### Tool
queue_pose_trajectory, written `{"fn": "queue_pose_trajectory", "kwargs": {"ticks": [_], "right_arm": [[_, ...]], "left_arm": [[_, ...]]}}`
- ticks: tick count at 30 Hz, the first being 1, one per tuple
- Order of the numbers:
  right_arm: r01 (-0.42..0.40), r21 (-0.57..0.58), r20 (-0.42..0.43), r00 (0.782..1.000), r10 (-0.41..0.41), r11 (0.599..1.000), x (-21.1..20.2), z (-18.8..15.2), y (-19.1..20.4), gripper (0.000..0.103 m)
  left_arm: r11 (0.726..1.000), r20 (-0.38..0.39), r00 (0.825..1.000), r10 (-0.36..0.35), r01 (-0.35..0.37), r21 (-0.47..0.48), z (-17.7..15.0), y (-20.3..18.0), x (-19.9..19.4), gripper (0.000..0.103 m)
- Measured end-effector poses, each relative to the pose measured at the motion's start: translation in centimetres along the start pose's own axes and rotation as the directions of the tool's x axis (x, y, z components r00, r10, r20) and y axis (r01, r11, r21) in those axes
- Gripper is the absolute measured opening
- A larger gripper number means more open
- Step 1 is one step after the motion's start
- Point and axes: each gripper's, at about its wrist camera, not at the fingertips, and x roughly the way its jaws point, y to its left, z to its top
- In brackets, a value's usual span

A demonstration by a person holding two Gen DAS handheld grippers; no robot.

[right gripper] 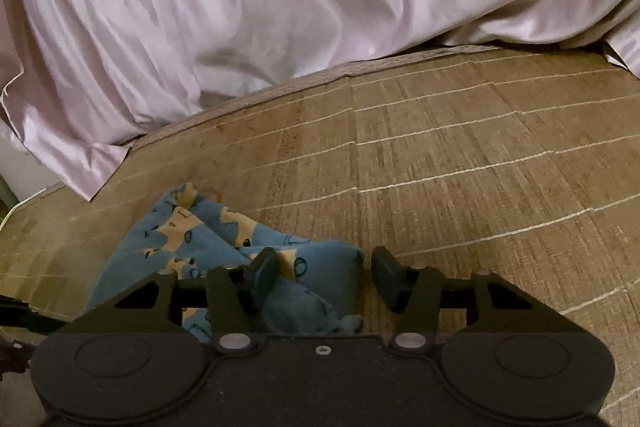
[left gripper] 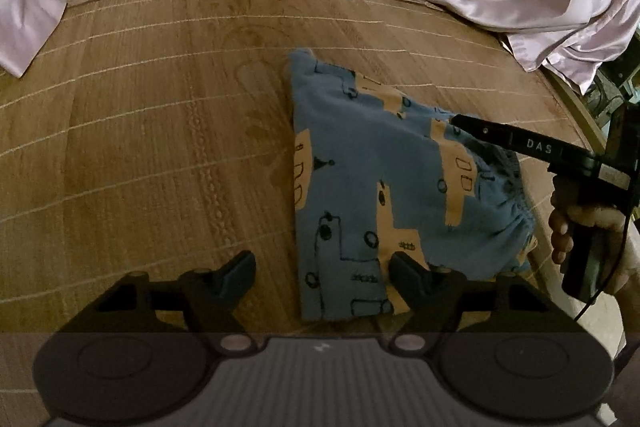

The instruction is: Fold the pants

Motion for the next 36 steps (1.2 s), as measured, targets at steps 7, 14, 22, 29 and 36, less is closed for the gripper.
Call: {"fn": "queue_pose_trajectory", "kwargs": {"ticks": [7,14,22,29,36], "right_arm": [[0.035,0.017,0.018,0.999,-0.035,0.999,-0.4,-0.4,0.0,0.028],[0.068,-0.026,0.043,0.997,-0.067,0.997,-1.0,-0.7,1.1,0.016],[0.130,-0.080,0.084,0.989,-0.123,0.988,-1.9,-1.2,2.8,0.013],[0.178,-0.155,0.119,0.980,-0.161,0.972,-2.5,-1.3,4.2,0.012],[0.199,-0.211,0.176,0.971,-0.163,0.957,-3.1,-1.0,5.0,0.012]], "left_arm": [[1.000,-0.024,1.000,-0.010,0.009,-0.025,0.4,-0.5,0.3,0.059],[0.995,-0.044,0.999,-0.023,0.018,-0.095,0.4,-0.3,0.4,0.040],[0.996,-0.057,0.996,0.073,-0.075,-0.037,0.7,-2.6,0.5,0.035],[0.996,-0.058,0.995,0.075,-0.078,-0.041,0.7,-2.7,0.4,0.033],[0.998,-0.041,0.999,0.034,-0.036,-0.045,0.6,-2.5,-0.2,0.032]]}}
